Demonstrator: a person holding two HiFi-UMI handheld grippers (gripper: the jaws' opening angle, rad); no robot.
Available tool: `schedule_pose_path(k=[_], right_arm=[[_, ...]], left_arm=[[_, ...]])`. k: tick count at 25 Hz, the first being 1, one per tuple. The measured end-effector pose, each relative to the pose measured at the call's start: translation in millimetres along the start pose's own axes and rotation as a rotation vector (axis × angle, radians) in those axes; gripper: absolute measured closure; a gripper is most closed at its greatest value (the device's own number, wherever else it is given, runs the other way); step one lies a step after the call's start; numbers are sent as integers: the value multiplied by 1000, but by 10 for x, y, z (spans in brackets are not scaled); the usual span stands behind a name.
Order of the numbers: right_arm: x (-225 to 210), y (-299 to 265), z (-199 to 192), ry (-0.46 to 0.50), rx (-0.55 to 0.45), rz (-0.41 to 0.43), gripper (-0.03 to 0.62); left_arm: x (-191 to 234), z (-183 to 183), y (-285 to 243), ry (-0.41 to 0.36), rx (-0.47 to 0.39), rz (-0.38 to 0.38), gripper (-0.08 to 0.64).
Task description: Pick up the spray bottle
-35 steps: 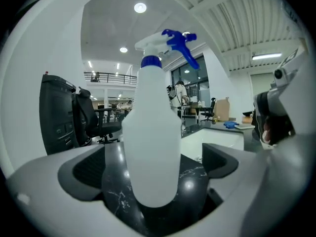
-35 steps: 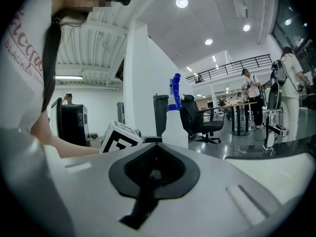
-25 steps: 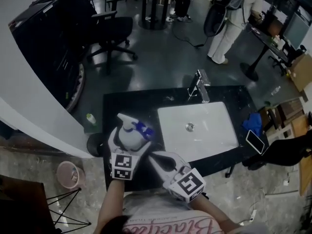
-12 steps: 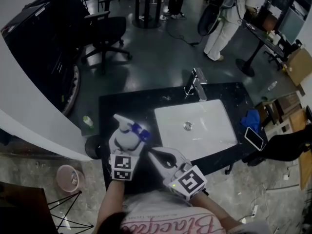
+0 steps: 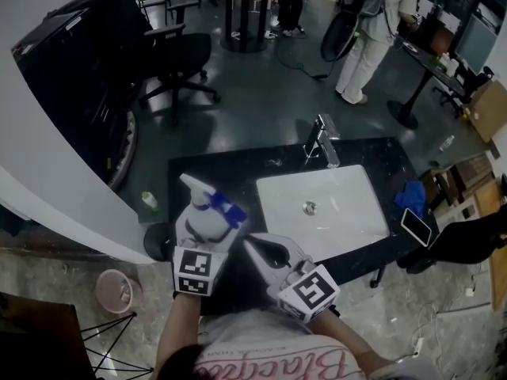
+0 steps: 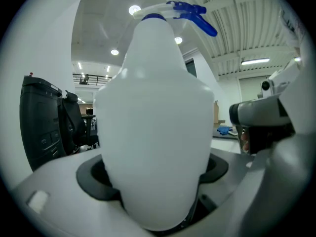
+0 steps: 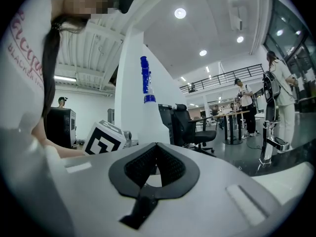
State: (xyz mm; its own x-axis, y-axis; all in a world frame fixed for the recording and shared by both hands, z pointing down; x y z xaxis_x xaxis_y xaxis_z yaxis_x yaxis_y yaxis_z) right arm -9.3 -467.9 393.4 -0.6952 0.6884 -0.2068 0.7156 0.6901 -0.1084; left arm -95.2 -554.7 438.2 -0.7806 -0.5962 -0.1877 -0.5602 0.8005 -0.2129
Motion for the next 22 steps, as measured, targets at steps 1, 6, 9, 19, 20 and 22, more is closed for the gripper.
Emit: schedule_pose_path(k=[1, 6, 9, 19, 20, 22], right_arm=[[-12, 5, 43, -2, -14, -8, 595], [-81, 16, 213, 12, -43, -36, 595], [-85, 0, 368, 35, -66, -29, 595], [12, -56, 833, 118, -142, -23, 591], [10, -65, 846, 119, -138, -28, 591], [2, -79, 858, 116, -127, -43, 591]], left_arm=[[17, 70, 28, 1, -3, 0, 141], [129, 378, 172, 23, -10, 0, 141], [185, 626, 301, 19, -44, 1, 141], [217, 1262, 673, -3, -120, -22, 140], [219, 1285, 689, -15, -122, -13, 140], [221, 1295, 714, -26, -118, 3, 140]])
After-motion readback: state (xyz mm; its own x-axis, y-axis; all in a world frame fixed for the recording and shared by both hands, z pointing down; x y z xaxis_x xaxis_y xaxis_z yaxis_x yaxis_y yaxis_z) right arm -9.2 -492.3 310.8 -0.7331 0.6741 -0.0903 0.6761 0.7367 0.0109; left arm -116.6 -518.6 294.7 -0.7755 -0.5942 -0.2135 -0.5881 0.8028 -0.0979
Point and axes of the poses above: the fingertips, and each gripper's own axes: y backward along the fingers, x to its left, z out of its top, the point moved 4 cm from there along y, backward along the fingers, and after that the axes turned 8 degrees about -y, right-handed, at the moved point
